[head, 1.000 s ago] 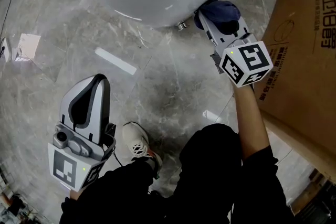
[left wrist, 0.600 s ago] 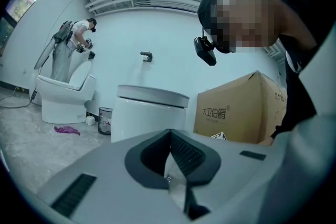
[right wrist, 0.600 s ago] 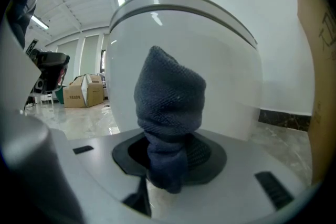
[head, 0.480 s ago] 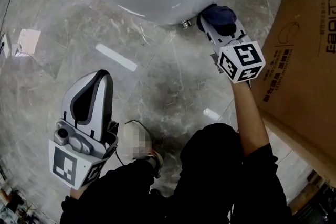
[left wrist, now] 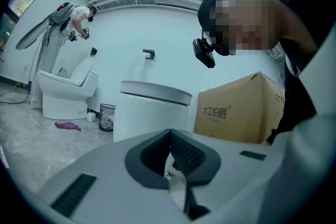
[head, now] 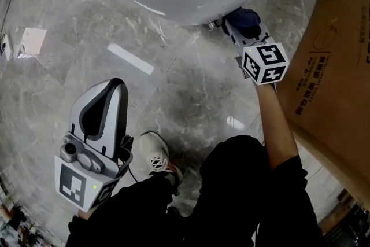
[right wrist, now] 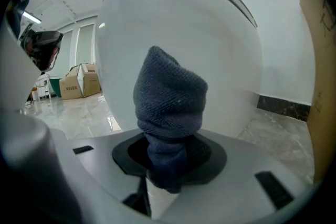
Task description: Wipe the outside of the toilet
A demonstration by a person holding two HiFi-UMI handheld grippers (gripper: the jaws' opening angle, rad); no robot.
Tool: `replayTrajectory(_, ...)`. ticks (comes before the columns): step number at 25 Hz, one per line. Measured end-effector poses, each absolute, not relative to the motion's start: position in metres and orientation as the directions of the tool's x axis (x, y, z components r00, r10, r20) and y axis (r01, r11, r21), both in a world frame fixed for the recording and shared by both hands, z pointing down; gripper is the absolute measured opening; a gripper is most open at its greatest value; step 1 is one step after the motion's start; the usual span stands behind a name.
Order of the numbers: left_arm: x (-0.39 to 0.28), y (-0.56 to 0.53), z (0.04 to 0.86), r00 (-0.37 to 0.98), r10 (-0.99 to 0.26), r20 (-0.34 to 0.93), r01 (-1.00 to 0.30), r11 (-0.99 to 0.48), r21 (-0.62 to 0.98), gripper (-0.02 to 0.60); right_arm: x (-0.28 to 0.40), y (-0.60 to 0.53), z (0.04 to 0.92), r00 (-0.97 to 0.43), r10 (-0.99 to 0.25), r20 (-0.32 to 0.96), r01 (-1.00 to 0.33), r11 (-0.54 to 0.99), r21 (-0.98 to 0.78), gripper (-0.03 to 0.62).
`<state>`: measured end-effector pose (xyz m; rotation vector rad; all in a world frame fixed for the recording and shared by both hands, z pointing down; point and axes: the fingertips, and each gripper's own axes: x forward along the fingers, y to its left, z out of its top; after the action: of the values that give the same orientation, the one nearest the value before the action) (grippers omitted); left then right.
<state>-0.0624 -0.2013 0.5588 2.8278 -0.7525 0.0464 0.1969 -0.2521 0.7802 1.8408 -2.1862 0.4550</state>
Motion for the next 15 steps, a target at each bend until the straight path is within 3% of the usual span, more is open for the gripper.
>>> replayTrajectory(15, -0.072, -0.209, 0.563, 0.859, -0.499, 0.112, -0.512, -0.834, 0.205, 0.011, 0.201, -0.261, 0.843, -0.161, -0.854, 0.495, -0.987, 0.124, -0.106, 0.121)
